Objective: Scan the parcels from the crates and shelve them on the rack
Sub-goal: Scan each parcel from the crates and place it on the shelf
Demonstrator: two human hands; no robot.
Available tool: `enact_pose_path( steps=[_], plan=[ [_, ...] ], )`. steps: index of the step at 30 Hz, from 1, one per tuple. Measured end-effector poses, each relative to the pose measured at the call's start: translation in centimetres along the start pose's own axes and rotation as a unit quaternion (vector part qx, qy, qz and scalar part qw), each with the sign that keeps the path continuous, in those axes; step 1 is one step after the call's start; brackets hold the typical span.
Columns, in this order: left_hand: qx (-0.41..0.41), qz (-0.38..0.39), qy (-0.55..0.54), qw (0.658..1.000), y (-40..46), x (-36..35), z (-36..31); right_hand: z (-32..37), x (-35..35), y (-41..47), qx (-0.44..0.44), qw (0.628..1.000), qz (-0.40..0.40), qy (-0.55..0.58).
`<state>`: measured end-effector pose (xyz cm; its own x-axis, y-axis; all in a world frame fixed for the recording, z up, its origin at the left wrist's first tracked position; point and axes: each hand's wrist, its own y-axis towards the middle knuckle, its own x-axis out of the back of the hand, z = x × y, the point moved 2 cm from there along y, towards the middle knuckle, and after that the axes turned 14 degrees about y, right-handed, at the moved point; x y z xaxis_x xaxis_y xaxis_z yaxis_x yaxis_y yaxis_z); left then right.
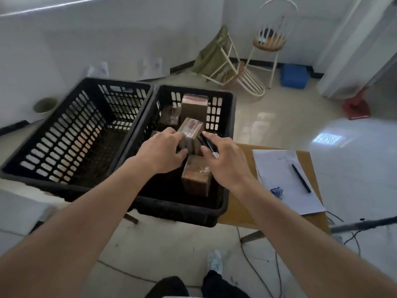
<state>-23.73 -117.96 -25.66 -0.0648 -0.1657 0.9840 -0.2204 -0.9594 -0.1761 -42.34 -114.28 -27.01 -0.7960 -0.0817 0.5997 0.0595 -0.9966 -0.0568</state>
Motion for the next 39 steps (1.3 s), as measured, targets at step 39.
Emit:
enact_pose_path(
  steps=[39],
  plan=[
    [0.250,0.173,-0.377,0.875,15.5,-9.2,1.0,-3.7,0.0,11.5,-0.050,0.999,0.004,-0.002]
  ],
)
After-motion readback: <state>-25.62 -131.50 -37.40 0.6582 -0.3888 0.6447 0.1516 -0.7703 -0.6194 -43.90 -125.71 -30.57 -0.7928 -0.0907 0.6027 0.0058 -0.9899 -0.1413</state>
